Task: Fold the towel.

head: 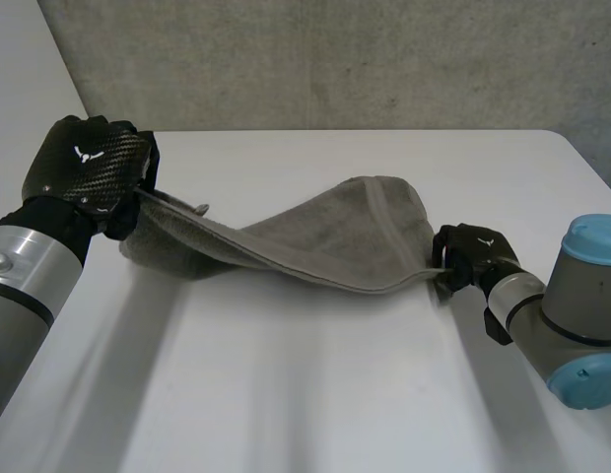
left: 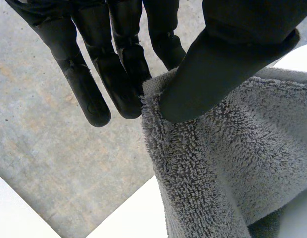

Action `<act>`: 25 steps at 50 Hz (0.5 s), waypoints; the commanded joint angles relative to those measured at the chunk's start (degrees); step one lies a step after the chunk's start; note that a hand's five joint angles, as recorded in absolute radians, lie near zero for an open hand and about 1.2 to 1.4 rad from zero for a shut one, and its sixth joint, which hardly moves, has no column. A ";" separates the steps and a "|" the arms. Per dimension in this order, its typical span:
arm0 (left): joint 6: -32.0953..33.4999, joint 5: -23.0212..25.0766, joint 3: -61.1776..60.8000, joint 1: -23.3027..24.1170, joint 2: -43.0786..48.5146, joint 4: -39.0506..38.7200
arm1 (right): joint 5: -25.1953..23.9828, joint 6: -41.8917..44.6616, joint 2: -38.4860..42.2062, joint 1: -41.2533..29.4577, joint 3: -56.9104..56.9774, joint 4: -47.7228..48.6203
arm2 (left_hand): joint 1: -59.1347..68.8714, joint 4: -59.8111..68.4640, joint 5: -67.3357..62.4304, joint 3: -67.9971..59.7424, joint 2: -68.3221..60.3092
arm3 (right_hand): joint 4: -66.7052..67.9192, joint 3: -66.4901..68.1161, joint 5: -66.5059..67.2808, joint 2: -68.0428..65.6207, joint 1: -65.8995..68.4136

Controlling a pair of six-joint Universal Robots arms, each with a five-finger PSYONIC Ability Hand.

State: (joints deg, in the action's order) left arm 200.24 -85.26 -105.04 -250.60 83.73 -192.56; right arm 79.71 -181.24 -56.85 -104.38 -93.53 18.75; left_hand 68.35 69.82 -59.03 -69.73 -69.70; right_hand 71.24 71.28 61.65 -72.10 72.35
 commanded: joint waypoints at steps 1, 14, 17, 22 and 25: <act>-0.11 0.00 0.36 -0.41 0.12 -0.71 | 0.71 0.44 -0.80 0.49 0.19 -0.11 | 11.65 10.18 -10.97 -10.27 -10.30 | 8.76 8.72 8.35 -7.90 7.65; -7.04 -2.71 16.69 -0.76 -6.82 -0.36 | -1.22 13.43 -33.92 2.16 18.78 -14.57 | 11.65 10.18 -10.97 -10.27 -10.30 | 8.76 8.72 8.35 -7.90 7.65; -7.58 -4.48 19.17 -0.67 -7.53 0.17 | -2.80 17.30 -35.17 2.16 27.75 -24.67 | 11.65 10.18 -10.97 -10.27 -10.30 | 8.76 8.72 8.35 -7.90 7.65; -7.14 -9.31 26.63 -0.67 -6.92 8.84 | -4.30 25.02 -32.55 2.16 38.84 -39.44 | 11.65 10.18 -10.97 -10.27 -10.30 | 8.76 8.72 8.35 -7.90 7.65; -7.05 -8.70 27.26 -1.46 -5.52 13.15 | -4.30 31.35 -29.47 1.98 42.63 -47.10 | 11.65 10.18 -10.97 -10.27 -10.30 | 8.76 8.72 8.35 -7.90 7.65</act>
State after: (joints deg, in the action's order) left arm 192.77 -92.83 -81.41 -251.32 76.19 -188.04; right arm 76.27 -160.24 -91.48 -102.18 -60.68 -12.56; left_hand 68.47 69.82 -59.02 -69.73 -69.70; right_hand 76.68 76.46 67.00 -75.59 76.79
